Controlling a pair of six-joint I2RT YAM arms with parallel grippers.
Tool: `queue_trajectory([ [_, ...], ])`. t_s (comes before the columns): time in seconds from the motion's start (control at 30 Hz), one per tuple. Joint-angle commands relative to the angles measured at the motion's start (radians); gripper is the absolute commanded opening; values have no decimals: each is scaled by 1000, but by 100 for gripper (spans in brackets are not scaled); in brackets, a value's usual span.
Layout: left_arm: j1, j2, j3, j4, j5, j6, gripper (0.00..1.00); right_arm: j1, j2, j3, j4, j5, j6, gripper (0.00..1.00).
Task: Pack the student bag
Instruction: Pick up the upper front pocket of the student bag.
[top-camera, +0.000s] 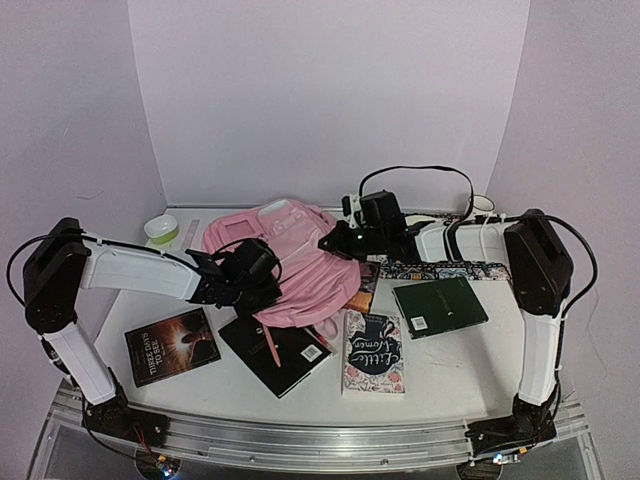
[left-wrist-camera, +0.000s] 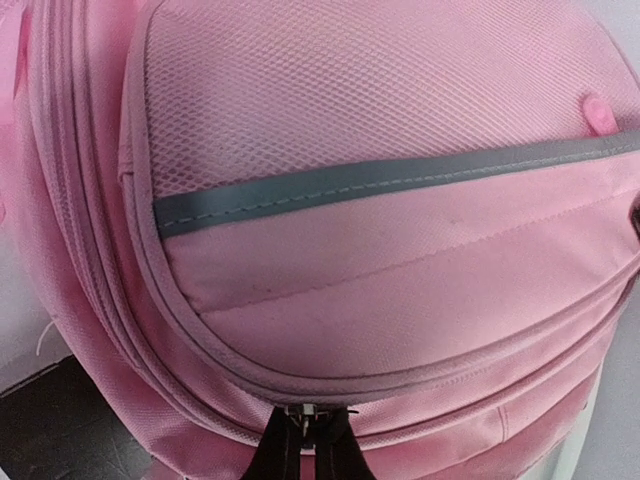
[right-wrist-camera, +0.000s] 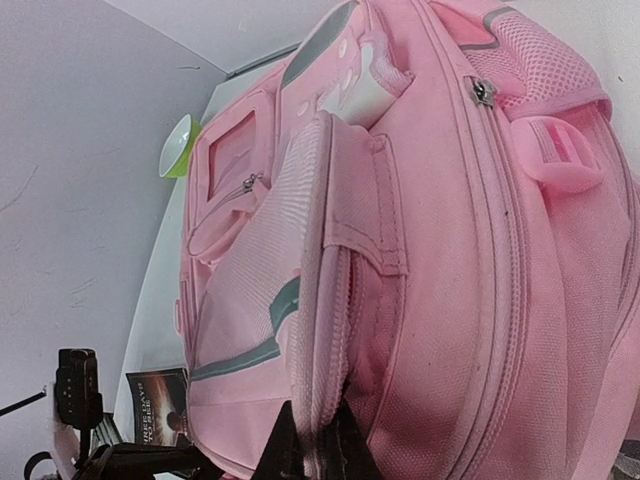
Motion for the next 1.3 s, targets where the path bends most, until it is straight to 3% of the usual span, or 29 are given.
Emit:
queue_trajectory([
  [0.0,15,-50,-37,-28,2,33,0,14,-74,16,43,-36,-42,0],
  [0.3,35,-128,-54,-218,-26,192,0,-35,-95,28,-17,-17,-90,0],
  [0.63,128,-188,-130,-339,15,421,0,-110,-88,100,-90,-32,-139,0],
  [0.83,224,-147,-131,-385,2,462,0,-111,-74,132,-112,-97,-160,0],
  [1.1,255,-106,-66,-412,-40,453,14,-112,-50,156,-115,-206,-143,0],
  [1.17,245,-134,-39,-408,-41,500,22,-112,-40,163,-115,-221,-138,0],
  [1.27,218,-178,7,-389,-26,569,43,-112,-33,161,-115,-222,-135,0],
])
